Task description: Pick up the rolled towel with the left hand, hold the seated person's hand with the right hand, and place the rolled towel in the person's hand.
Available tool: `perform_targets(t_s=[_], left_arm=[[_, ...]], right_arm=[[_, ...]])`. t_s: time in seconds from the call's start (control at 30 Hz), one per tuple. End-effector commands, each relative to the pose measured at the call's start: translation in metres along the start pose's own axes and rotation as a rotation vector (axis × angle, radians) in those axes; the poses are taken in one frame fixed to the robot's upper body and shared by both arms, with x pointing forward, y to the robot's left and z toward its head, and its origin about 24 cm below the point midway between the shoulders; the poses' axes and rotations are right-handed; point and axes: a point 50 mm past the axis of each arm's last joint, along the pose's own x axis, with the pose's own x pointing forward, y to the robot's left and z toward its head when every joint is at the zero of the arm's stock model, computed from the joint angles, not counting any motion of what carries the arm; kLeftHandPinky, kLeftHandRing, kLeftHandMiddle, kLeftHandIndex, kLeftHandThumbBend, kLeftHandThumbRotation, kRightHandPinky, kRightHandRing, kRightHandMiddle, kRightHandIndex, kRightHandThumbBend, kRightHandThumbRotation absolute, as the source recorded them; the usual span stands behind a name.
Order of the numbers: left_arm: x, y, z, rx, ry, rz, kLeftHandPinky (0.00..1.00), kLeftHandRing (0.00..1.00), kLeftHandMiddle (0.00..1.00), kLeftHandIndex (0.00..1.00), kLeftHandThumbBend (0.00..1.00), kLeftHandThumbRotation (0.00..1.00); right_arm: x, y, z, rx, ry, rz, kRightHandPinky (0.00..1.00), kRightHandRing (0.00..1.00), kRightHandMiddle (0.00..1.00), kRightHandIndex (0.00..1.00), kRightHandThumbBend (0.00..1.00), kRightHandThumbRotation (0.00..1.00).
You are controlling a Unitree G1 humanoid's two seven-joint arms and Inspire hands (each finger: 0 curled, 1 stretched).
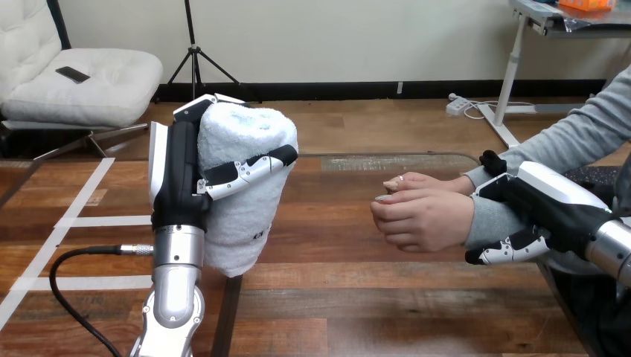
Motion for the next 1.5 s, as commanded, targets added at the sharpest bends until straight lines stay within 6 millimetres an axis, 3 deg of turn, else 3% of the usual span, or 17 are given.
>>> perform_targets(t_s=[0.0, 1.47], left_arm=[[0.029, 0.0018, 0.0276, -0.005, -0.154, 0.01, 0.36, 0.39, 0.4, 0.4, 0.67, 0.0], [0.0288, 0.0009, 0.0269, -0.019, -0.147, 0.013, 0.35, 0.38, 0.4, 0.4, 0.68, 0.0]], right_arm=[[0.0089, -0.0146, 0.0154, -0.014, -0.077, -0.072, 0.31, 0.35, 0.4, 0.43, 0.63, 0.0], [0.0091, -0.014, 0.0155, -0.018, -0.084, -0.075, 0.28, 0.32, 0.38, 0.41, 0.63, 0.0]])
